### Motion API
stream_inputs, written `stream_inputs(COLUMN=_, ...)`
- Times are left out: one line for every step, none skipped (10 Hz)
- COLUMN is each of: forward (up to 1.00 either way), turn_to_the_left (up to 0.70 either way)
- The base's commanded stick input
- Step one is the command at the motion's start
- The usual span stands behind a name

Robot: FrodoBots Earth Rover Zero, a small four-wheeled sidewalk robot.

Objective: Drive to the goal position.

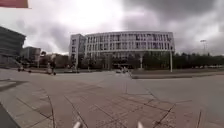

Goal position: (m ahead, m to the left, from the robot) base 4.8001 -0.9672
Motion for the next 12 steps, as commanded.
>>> stream_inputs(forward=0.5, turn_to_the_left=0.01)
stream_inputs(forward=0.5, turn_to_the_left=0.01)
stream_inputs(forward=0.5, turn_to_the_left=0.01)
stream_inputs(forward=0.5, turn_to_the_left=0.01)
stream_inputs(forward=0.5, turn_to_the_left=0.01)
stream_inputs(forward=0.5, turn_to_the_left=0.01)
stream_inputs(forward=0.5, turn_to_the_left=0.01)
stream_inputs(forward=0.5, turn_to_the_left=0.01)
stream_inputs(forward=0.5, turn_to_the_left=0.01)
stream_inputs(forward=0.5, turn_to_the_left=0.01)
stream_inputs(forward=0.5, turn_to_the_left=0.01)
stream_inputs(forward=0.5, turn_to_the_left=0.01)
